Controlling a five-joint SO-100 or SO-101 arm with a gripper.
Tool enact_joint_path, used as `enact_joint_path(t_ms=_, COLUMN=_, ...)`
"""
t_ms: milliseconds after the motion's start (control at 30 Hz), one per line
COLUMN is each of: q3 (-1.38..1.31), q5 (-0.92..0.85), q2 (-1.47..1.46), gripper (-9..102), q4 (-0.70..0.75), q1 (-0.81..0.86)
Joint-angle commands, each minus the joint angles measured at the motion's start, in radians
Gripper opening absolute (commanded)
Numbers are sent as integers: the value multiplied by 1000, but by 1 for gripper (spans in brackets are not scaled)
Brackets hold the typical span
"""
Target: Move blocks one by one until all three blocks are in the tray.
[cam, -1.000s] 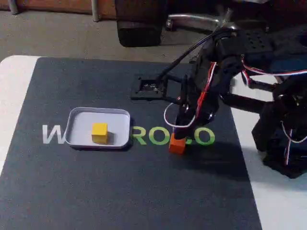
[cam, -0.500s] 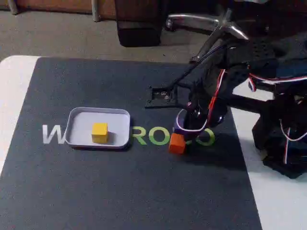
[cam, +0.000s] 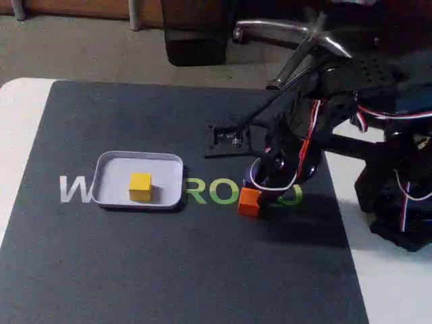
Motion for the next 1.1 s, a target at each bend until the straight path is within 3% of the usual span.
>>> enact_joint_path(t_ms=0, q3=-5, q5=2, q2=15, gripper=13, q4=-8, q1=-3)
enact_joint_path(t_ms=667, q3=-17, q5=-11, q2=-187, gripper=12, q4=-152, q1=17)
enact_joint_path(t_ms=900, q3=-25, q5=26, q2=-181, gripper=-8, q4=-164, q1=8)
enact_joint_path(t_ms=1067, q3=-112, q5=156, q2=-167, gripper=-8, q4=-164, q1=-11)
